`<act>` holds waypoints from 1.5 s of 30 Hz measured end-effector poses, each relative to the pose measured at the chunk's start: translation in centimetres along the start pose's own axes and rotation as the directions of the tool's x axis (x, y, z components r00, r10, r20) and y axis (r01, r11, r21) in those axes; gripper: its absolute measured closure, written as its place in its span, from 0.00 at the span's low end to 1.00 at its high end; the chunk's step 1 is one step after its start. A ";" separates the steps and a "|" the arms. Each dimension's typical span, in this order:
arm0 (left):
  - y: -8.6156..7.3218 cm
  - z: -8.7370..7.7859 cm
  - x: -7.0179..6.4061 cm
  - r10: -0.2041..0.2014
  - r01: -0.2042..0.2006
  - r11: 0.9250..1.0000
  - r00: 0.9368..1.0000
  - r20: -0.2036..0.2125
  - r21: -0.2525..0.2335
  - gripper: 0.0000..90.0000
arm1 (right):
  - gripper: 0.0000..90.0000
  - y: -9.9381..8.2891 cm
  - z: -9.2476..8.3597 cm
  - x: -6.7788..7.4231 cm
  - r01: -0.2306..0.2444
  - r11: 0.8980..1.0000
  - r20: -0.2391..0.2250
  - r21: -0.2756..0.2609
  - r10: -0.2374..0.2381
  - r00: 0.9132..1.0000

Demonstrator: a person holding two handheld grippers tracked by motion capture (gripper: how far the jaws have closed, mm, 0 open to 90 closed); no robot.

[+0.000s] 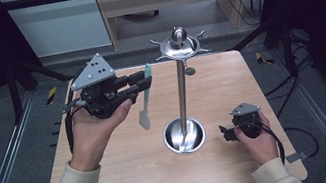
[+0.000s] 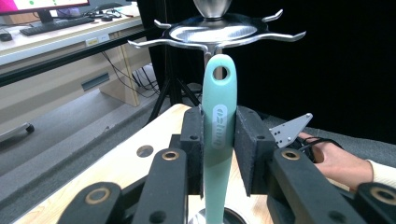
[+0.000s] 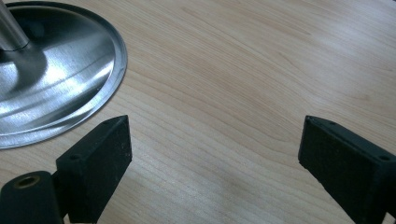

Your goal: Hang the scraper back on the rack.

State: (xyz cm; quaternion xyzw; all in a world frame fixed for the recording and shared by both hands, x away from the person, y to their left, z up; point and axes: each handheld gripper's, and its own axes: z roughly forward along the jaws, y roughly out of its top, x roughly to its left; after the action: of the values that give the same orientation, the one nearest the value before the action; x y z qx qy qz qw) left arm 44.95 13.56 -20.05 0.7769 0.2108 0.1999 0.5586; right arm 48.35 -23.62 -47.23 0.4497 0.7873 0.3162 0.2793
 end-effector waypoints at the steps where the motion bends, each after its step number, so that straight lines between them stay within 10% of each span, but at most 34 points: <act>1: 0.0 0.0 0.0 0.002 -0.002 1.000 1.000 -0.001 -0.001 0.82 | 0.11 0.0 0.0 0.0 0.003 1.000 0.000 -0.001 -0.003 1.000; 45: 0.8 1.3 0.9 -0.015 0.015 1.000 1.000 0.010 0.001 0.82 | 0.11 0.0 0.0 0.1 0.006 1.000 -0.009 0.002 -0.006 1.000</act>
State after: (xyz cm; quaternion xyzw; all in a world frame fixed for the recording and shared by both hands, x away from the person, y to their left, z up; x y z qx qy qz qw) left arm 46.52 12.81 -19.61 0.7764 0.2140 0.1919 0.5608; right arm 48.35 -23.55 -47.22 0.4461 0.7903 0.3164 0.2761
